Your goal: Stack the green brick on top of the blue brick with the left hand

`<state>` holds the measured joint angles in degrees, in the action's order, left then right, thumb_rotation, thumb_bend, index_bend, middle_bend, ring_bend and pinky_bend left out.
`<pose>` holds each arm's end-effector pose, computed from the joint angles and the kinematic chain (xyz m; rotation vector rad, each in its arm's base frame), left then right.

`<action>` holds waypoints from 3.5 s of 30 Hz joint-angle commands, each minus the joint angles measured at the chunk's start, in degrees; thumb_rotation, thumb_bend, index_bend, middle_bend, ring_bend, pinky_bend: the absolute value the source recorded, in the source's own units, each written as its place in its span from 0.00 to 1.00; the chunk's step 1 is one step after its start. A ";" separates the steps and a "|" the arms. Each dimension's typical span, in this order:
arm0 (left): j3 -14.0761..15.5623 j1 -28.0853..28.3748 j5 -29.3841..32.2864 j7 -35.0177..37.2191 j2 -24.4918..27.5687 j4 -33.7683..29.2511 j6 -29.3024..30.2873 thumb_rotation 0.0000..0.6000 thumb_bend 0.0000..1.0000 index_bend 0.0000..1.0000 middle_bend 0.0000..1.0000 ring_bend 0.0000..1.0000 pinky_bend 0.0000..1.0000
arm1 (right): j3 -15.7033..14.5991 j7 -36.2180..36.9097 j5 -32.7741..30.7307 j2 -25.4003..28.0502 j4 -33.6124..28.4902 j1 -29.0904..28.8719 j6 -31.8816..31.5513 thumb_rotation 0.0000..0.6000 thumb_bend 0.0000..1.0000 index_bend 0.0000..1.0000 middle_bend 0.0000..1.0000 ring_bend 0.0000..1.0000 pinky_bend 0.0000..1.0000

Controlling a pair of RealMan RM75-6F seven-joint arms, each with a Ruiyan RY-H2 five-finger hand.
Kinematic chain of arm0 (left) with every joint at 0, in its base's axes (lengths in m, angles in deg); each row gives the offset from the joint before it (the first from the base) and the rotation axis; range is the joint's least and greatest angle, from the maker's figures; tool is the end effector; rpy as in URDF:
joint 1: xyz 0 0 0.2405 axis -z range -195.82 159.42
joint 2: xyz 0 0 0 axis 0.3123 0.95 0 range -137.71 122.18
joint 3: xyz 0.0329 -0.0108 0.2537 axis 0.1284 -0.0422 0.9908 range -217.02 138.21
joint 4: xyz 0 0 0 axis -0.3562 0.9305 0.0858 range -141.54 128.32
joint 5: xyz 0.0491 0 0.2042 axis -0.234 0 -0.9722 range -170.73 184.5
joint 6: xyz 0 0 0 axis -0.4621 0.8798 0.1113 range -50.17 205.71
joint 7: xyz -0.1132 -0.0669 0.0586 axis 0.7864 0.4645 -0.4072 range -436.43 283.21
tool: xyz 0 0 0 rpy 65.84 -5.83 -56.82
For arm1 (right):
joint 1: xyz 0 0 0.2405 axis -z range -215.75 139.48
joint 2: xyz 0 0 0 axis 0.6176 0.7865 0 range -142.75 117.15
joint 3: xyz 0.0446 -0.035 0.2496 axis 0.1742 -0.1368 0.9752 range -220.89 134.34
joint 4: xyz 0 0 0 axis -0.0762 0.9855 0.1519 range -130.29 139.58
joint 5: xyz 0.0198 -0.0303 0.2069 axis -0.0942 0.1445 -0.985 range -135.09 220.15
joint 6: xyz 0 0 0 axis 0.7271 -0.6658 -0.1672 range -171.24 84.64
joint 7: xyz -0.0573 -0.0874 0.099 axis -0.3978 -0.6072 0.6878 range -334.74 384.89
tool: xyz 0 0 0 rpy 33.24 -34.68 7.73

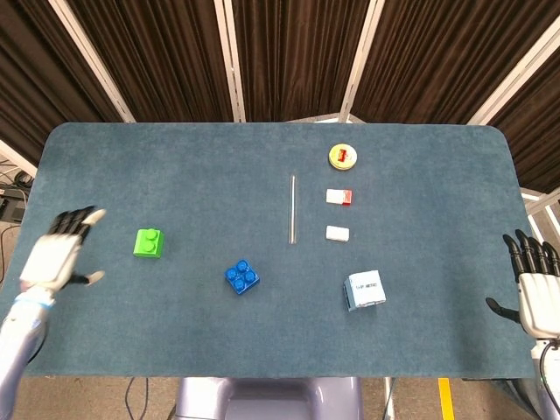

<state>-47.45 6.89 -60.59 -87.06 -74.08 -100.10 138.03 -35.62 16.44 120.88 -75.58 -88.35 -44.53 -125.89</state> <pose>-0.2688 0.2960 0.1131 -1.5886 -1.0123 -0.7541 -0.3174 -0.2057 0.1793 1.3139 -0.8024 0.7746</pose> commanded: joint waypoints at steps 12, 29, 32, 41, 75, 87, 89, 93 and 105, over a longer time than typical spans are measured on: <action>-1.82 10.53 10.45 -5.82 -10.98 14.78 -14.12 1.00 0.00 0.13 0.17 0.13 0.17 | 0.71 -2.34 -3.21 -0.51 0.36 -0.77 1.82 1.00 0.00 0.00 0.00 0.00 0.00; -0.07 13.11 8.73 -1.48 -18.67 26.41 -17.92 1.00 0.00 0.27 0.28 0.24 0.28 | 0.64 -3.66 -4.51 -0.90 1.15 -0.76 1.93 1.00 0.00 0.00 0.00 0.00 0.00; -0.53 13.22 8.35 0.02 -19.56 26.99 -17.54 1.00 0.00 0.31 0.34 0.29 0.33 | 0.56 -3.82 -4.58 -0.88 1.13 -0.69 1.86 1.00 0.00 0.00 0.00 0.00 0.00; -1.10 13.77 4.36 2.83 -17.30 22.43 -15.96 1.00 0.00 0.41 0.42 0.37 0.37 | 0.56 -4.00 -4.91 -1.03 1.13 -0.87 2.20 1.00 0.00 0.00 0.00 0.00 0.00; 0.82 29.72 -17.25 -4.66 -11.30 4.31 -24.30 1.00 0.00 0.52 0.48 0.38 0.37 | 2.17 -5.10 -9.96 -0.53 1.84 -0.22 1.90 1.00 0.00 0.00 0.00 0.00 0.00; 1.31 31.80 -13.28 -6.77 -14.80 6.40 -26.38 1.00 0.00 0.52 0.48 0.38 0.35 | 2.57 -4.00 -10.61 0.03 2.08 0.00 1.97 1.00 0.00 0.00 0.00 0.00 0.00; 1.47 31.89 -12.42 -7.54 -15.55 6.90 -26.08 1.00 0.00 0.52 0.48 0.38 0.34 | 2.62 -3.82 -10.57 0.09 2.09 -0.01 1.96 1.00 0.00 0.00 0.00 0.00 0.00; 1.66 32.22 -11.28 -8.67 -16.74 7.71 -25.32 1.00 0.00 0.52 0.48 0.38 0.34 | 2.79 -3.64 -10.63 0.22 2.04 0.08 1.67 1.00 0.00 0.00 0.00 0.00 0.00; 2.86 33.02 -10.03 -8.97 -19.66 10.49 -25.12 1.00 0.00 0.52 0.48 0.38 0.34 | 2.79 -3.63 -10.77 0.19 2.13 0.03 1.81 1.00 0.00 0.00 0.00 0.00 0.00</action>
<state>-44.74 39.82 -70.74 -95.95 -93.51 -89.83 112.91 -32.83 12.81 110.11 -75.38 -86.21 -44.49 -124.08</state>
